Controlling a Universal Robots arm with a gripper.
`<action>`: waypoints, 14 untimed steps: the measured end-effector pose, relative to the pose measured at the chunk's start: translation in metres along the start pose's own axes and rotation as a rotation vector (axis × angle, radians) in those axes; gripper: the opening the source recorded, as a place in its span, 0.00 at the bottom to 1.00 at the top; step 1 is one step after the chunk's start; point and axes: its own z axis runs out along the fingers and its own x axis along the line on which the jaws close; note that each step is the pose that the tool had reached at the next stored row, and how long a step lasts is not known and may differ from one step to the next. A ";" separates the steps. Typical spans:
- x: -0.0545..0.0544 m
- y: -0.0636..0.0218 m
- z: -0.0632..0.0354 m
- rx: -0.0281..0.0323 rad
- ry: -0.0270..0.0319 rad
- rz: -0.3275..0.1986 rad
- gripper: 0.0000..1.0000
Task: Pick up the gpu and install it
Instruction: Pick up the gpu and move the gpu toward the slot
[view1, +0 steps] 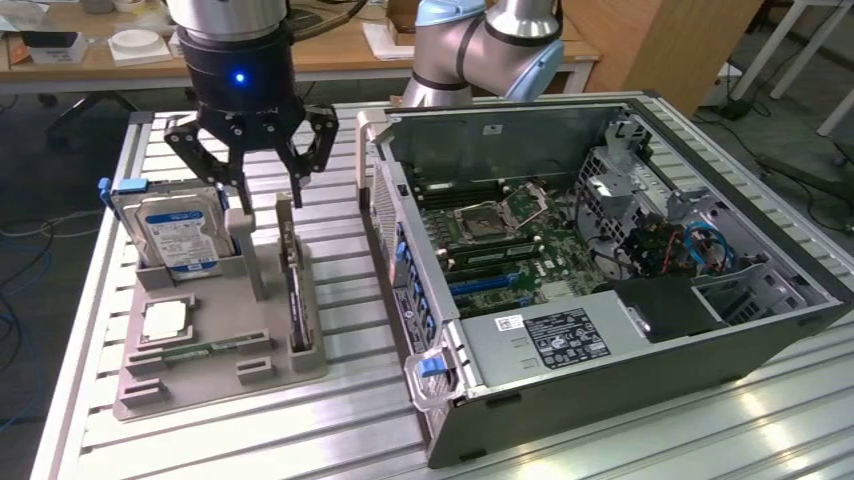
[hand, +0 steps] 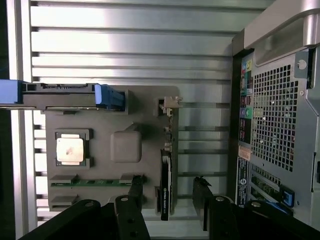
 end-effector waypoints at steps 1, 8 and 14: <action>0.000 -0.0001 0.0010 0.0000 0.0000 0.000 0.53; 0.000 -0.0008 0.0075 -0.0001 -0.0001 0.000 0.53; 0.000 -0.0027 0.0120 0.0001 0.0001 0.000 0.53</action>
